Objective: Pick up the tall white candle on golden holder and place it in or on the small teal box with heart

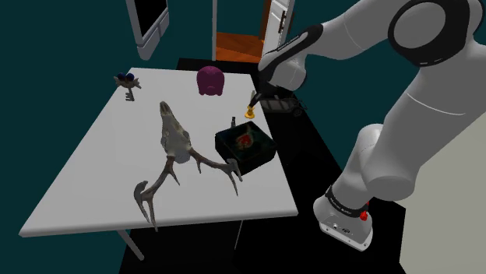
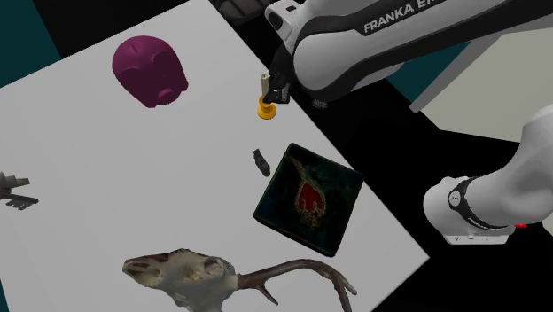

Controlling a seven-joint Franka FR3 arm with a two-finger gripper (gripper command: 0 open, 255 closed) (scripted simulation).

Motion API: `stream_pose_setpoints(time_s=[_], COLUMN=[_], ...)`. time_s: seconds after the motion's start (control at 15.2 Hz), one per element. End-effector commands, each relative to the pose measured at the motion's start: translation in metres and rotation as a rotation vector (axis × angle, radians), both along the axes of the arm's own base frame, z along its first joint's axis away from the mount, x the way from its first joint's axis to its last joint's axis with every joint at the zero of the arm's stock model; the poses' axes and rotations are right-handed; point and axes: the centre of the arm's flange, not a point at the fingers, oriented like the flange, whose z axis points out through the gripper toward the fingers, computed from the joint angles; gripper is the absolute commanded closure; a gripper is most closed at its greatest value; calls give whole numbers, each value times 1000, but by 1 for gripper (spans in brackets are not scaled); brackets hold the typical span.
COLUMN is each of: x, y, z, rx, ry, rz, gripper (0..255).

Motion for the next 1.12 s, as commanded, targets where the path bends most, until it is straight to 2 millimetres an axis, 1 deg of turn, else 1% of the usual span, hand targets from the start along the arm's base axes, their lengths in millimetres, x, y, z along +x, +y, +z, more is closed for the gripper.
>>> stream_pose_setpoints(time_s=[0.0, 1.06], x=[0, 0], y=[0, 0], z=[11, 95], rx=[-1, -1], ry=[1, 1], rz=[0, 0], gripper=[255, 255])
